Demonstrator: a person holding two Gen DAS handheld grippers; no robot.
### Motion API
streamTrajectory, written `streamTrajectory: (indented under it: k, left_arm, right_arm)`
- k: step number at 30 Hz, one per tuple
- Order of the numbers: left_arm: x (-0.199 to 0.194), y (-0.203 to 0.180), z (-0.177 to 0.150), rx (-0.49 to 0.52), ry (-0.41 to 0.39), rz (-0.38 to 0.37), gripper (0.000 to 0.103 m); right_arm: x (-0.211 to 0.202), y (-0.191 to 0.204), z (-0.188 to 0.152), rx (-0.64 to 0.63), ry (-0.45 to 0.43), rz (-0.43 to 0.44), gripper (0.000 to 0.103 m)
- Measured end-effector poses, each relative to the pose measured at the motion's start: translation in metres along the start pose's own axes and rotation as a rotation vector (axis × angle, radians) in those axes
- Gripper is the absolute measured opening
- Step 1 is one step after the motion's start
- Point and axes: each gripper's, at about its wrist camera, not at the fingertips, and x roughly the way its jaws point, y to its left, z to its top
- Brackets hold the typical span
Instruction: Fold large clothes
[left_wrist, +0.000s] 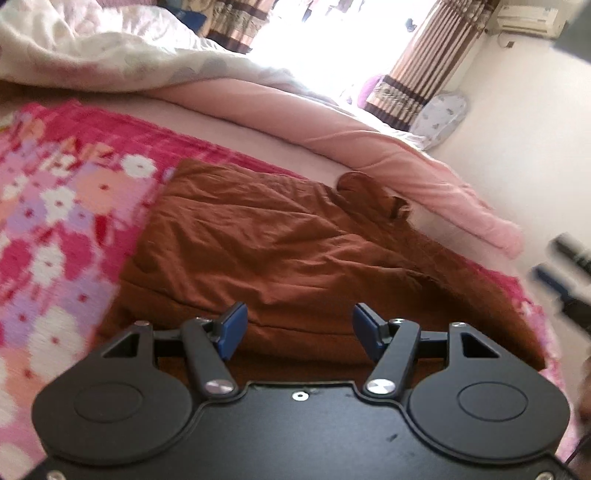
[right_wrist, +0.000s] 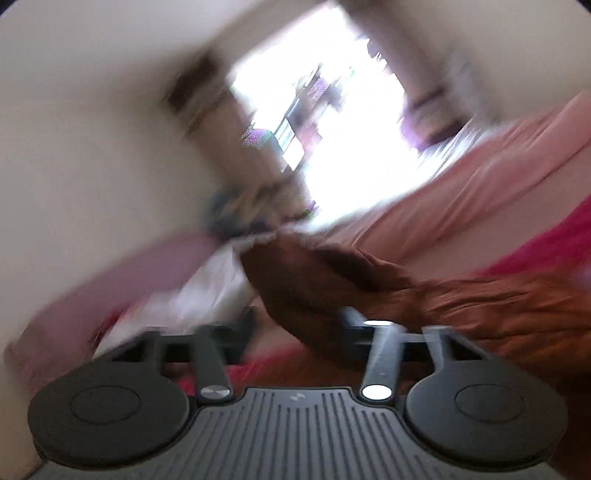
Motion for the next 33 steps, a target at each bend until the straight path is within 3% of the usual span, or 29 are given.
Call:
streamTrajectory:
  k: [2, 5, 9, 13, 16, 17, 18, 24, 25, 27, 28, 30, 33]
  left_arm:
    - [0.002, -0.007, 0.001, -0.014, 0.004, -0.049, 0.064]
    - [0.013, -0.023, 0.004, -0.038, 0.019, -0.127, 0.064]
    - [0.044, -0.052, 0.007, -0.069, 0.065, -0.216, 0.064]
    - [0.088, -0.078, 0.005, -0.096, 0.133, -0.179, 0.063]
    - [0.112, -0.086, 0.001, -0.128, 0.179, -0.168, 0.056]
    - [0.115, -0.086, 0.001, -0.13, 0.179, -0.168, 0.046]
    - [0.115, -0.087, 0.0, -0.126, 0.179, -0.172, 0.026]
    - [0.108, -0.095, 0.005, -0.089, 0.152, -0.181, 0.015]
    - [0.102, -0.096, 0.005, -0.084, 0.141, -0.198, 0.014]
    - [0.085, -0.098, 0.002, -0.067, 0.113, -0.222, 0.014]
    - [0.075, -0.098, -0.001, -0.046, 0.093, -0.234, 0.014]
    - [0.064, -0.096, -0.01, -0.027, 0.084, -0.24, 0.014]
    - [0.081, -0.09, -0.025, -0.03, 0.151, -0.205, 0.014]
  right_arm:
    - [0.007, 0.004, -0.01, -0.022, 0.05, 0.004, 0.071]
    - [-0.015, -0.019, -0.012, 0.031, 0.038, -0.024, 0.071]
    - [-0.054, -0.087, -0.009, 0.24, 0.036, -0.096, 0.071]
    - [-0.085, -0.144, -0.025, 0.374, 0.009, -0.218, 0.071]
    - [-0.09, -0.176, -0.033, 0.495, 0.023, -0.228, 0.071]
    - [-0.091, -0.185, -0.035, 0.534, 0.026, -0.218, 0.071]
    - [-0.09, -0.193, -0.038, 0.565, 0.029, -0.214, 0.071]
    - [-0.065, -0.216, -0.043, 0.659, 0.014, -0.184, 0.071]
    - [-0.065, -0.221, -0.044, 0.667, 0.003, -0.205, 0.067]
    - [-0.062, -0.228, -0.042, 0.689, -0.003, -0.223, 0.039]
    - [-0.066, -0.23, -0.04, 0.691, -0.001, -0.216, 0.02]
    - [-0.076, -0.228, -0.035, 0.653, -0.029, -0.205, 0.013]
    - [-0.085, -0.225, -0.032, 0.559, -0.047, -0.26, 0.012]
